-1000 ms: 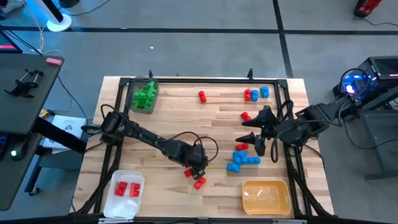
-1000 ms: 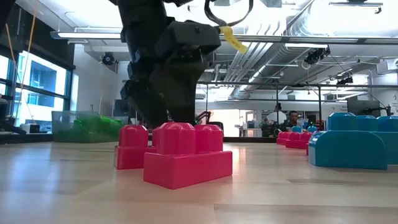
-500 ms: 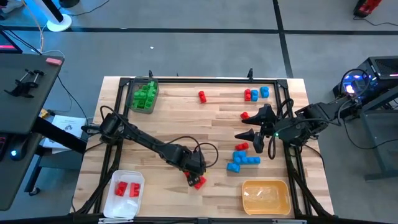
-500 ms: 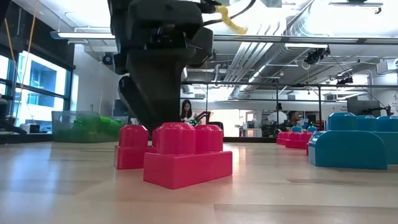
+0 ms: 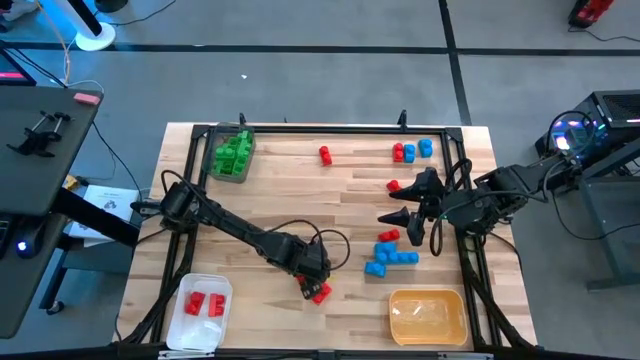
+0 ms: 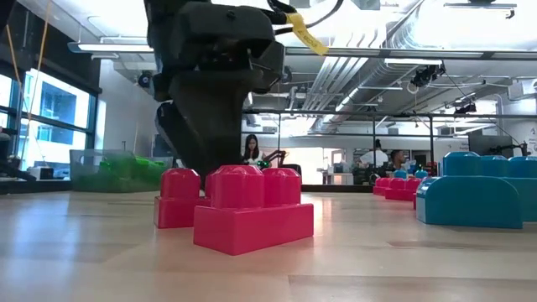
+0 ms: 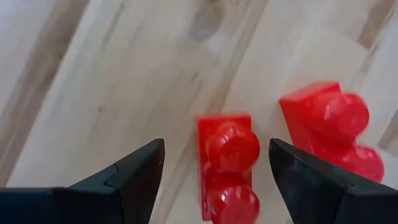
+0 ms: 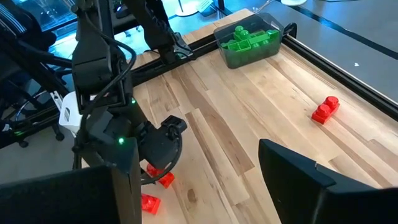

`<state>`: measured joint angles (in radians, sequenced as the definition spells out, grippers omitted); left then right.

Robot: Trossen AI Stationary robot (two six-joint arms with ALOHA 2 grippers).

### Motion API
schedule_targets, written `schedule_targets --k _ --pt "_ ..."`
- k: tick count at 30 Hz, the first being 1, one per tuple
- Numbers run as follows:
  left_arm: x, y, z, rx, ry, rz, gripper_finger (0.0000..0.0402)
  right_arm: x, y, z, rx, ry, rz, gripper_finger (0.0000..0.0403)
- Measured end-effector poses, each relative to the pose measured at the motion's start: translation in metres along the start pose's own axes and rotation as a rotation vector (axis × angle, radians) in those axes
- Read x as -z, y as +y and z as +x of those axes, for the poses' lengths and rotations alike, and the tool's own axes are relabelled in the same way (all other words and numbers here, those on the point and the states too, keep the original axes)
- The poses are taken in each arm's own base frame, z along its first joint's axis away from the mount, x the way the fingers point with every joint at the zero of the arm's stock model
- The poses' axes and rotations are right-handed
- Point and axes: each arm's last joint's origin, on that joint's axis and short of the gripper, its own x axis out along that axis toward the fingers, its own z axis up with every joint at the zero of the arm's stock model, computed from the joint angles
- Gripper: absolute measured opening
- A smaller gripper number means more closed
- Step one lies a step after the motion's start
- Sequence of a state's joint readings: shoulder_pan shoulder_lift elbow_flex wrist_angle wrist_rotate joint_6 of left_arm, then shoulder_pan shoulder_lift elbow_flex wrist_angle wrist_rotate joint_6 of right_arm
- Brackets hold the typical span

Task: Sort blocks
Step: Put the red game piece into the white bin

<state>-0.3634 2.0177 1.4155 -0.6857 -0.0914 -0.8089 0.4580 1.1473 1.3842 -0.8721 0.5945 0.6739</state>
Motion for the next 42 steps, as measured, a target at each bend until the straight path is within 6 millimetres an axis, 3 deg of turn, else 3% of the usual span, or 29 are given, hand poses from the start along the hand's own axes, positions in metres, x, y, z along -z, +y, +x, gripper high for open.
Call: schedule_targets --k 6,14,17,21,23,26,29,33,37,42 --pt "0.008 -0.004 0.019 -0.009 0.056 0.02 0.0276 0.0 0.0 0.0 0.002 0.002 -0.002 0.0215" --pt "0.008 -0.003 0.026 -0.034 0.054 0.019 0.0262 0.0 0.0 0.0 0.002 0.002 -0.001 0.0215" --pt "0.009 -0.002 0.026 -0.048 0.056 0.02 0.0216 0.0 0.0 0.0 0.002 0.002 -0.002 0.0215" --pt "0.009 0.0 0.024 -0.051 0.075 0.017 0.0114 0.0 0.0 0.0 0.003 0.003 -0.003 0.0215" --pt "0.01 0.001 0.019 -0.047 0.089 0.027 0.0094 0.0 0.0 0.0 0.004 0.004 -0.004 0.0215" --pt "0.01 0.008 -0.001 -0.055 0.109 0.057 0.0094 0.0 0.0 0.0 0.004 0.004 -0.006 0.0215" --pt "0.008 0.012 -0.042 -0.051 0.043 0.073 0.0094 0.0 0.0 0.0 0.005 0.004 -0.021 0.0215" --pt "0.019 0.027 -0.092 -0.142 -0.01 0.07 0.0095 0.0 -0.001 0.0 0.02 -0.008 -0.031 0.0215" --pt "0.046 0.031 -0.136 -0.174 -0.039 0.01 0.014 -0.001 -0.001 0.001 0.071 -0.046 -0.033 0.0215" --pt "0.101 0.013 -0.148 -0.1 -0.061 -0.092 0.0156 -0.001 0.0 0.009 0.107 -0.053 -0.054 0.0215"
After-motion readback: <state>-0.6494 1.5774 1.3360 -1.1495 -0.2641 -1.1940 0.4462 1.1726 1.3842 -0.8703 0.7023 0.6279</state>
